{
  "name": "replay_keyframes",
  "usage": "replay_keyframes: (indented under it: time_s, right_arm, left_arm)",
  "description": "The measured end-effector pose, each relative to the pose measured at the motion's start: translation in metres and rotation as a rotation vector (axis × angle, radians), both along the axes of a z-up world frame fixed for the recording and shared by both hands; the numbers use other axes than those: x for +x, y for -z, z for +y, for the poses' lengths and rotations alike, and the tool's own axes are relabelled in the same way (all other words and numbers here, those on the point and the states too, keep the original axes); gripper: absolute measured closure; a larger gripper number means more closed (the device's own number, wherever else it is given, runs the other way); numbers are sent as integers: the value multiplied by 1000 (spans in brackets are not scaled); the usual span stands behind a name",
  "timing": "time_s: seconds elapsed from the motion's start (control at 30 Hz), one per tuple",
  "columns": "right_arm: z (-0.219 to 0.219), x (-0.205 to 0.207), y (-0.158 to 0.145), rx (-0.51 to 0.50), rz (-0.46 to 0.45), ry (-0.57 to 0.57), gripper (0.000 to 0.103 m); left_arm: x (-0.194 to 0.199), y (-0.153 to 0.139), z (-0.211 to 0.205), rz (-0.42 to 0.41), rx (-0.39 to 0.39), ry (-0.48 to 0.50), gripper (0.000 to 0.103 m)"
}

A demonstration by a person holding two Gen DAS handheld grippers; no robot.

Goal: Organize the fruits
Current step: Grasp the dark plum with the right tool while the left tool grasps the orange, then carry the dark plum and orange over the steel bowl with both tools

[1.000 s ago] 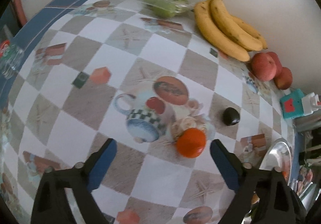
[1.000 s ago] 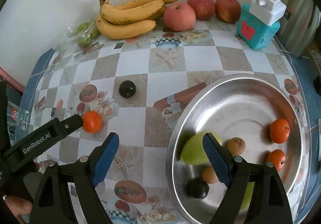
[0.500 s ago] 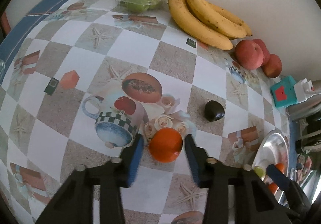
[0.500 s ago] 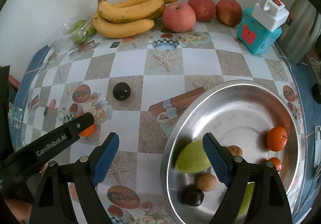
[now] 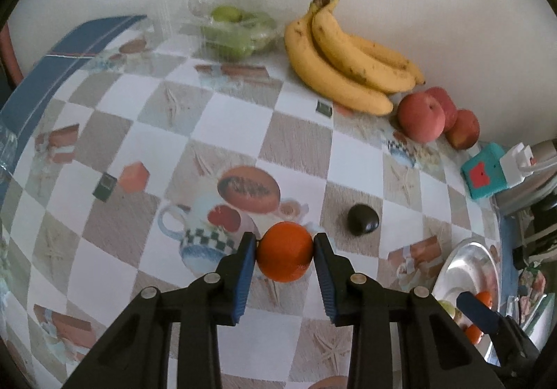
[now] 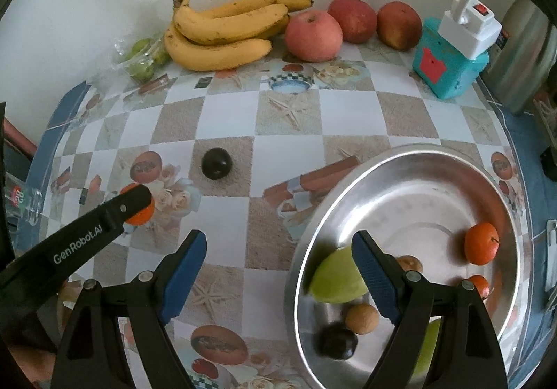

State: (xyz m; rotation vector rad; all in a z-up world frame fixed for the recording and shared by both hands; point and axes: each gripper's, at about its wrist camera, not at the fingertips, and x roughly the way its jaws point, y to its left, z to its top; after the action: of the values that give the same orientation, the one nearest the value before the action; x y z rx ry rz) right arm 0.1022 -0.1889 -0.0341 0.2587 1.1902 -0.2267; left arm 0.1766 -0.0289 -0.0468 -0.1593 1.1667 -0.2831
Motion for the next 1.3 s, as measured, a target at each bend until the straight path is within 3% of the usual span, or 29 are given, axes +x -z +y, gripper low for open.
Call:
replay_keyframes:
  time_s: [0.17, 0.3, 0.43, 0.5, 1.03, 1.3]
  right_arm:
    - [4, 4, -4, 6, -45, -5, 19]
    - [7, 14, -1, 14, -47, -12, 39]
    - [16, 31, 4, 16, -41, -48, 41]
    - [22, 40, 7, 24, -31, -70, 52]
    - [41, 98, 39, -78, 110, -135, 59]
    - [43, 103, 44, -82, 128, -128, 74]
  left_arm:
    - [4, -8, 11, -57, 19, -32, 67]
    - [7, -8, 22, -73, 2, -49, 67]
    - [10, -5, 29, -78, -4, -55, 67]
    - [10, -4, 32, -82, -11, -58, 67]
    - [15, 13, 46, -19, -58, -98, 67]
    - [17, 15, 49, -1, -71, -111, 67]
